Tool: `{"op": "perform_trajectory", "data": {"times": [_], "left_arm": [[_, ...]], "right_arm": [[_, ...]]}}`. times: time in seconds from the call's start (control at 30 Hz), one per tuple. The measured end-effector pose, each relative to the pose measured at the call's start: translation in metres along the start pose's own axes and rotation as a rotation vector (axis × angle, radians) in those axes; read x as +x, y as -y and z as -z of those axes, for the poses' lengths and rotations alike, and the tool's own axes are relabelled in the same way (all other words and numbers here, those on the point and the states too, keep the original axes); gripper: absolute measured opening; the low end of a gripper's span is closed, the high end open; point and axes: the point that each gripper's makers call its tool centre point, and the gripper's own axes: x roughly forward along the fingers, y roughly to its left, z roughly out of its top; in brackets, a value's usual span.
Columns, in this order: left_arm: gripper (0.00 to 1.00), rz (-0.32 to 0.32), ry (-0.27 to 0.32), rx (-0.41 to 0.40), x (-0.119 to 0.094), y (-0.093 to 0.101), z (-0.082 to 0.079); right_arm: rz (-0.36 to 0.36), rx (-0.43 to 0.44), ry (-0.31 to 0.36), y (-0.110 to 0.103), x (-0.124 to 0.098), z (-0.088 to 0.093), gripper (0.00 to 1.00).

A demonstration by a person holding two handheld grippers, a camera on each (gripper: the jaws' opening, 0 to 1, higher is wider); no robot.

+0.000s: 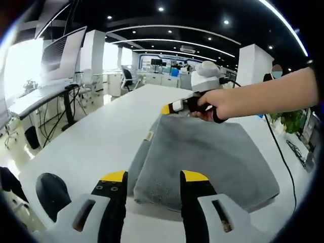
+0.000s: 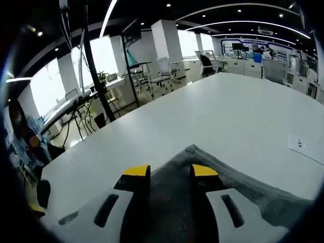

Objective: Fold the towel on the table until its edges align and the towel forms a compact rectangular stack.

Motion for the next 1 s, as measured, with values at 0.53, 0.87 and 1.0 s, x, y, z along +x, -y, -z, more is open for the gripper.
{"op": "perform_trajectory", "data": {"times": [0.53, 0.87, 1.0], "left_arm": [[0.64, 0.171, -0.032, 0.017, -0.006, 0.053, -0.007], [0.73, 0.243, 0.013, 0.054, -0.02, 0.096, -0.023], [0.75, 0.289, 0.035, 0.076, -0.026, 0.112, -0.028]], "right_arm": [[-0.038, -0.059, -0.055, 0.013, -0.042, -0.003, 0.39], [-0.005, -0.047, -0.051, 0.039, -0.09, -0.006, 0.4], [0.002, -0.051, -0.044, 0.045, -0.115, -0.005, 0.4]]}}
